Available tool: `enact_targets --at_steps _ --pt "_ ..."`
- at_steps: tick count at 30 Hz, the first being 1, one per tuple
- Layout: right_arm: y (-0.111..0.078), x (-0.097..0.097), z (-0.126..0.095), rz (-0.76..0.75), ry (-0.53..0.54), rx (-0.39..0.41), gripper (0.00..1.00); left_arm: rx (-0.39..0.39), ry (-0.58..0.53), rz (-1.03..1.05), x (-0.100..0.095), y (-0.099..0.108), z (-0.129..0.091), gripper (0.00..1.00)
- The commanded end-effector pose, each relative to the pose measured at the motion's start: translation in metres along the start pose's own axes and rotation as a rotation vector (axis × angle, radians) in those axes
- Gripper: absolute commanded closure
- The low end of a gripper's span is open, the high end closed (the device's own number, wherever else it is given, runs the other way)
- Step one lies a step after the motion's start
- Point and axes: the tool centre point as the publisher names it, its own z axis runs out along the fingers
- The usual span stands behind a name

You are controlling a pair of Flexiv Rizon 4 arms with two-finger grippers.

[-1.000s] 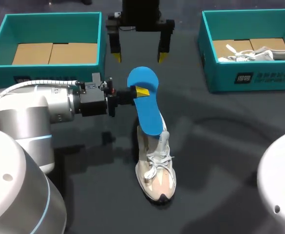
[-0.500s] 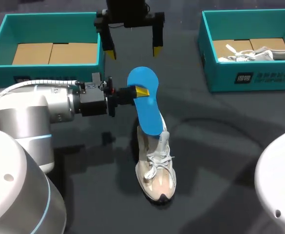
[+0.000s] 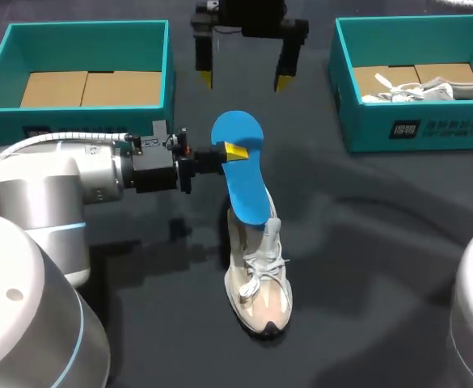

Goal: Take the shoe out of the shoebox, open the shoe tongue, remove and reinsert the insole, then place the shoe into the shoebox

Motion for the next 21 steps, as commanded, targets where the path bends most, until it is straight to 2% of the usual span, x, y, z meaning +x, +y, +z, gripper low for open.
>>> enact_targets --at_steps 1,6,16,21 --pt "0.002 -0.022 0.003 0.018 0.337 0.017 0.0 0.0 0.0 0.0 -0.001 0.0 0.0 1.0" --pt "0.002 -0.036 0.008 0.038 0.472 0.031 0.0 0.0 0.0 0.0 -0.001 0.0 0.0 1.0" --pt "-0.002 -0.061 0.022 0.048 0.799 0.007 0.0 0.0 0.0 0.0 -0.001 0.0 0.0 1.0" --pt "-0.002 -0.068 0.032 0.055 0.9 0.017 0.0 0.0 0.0 0.0 -0.001 0.0 0.0 1.0"
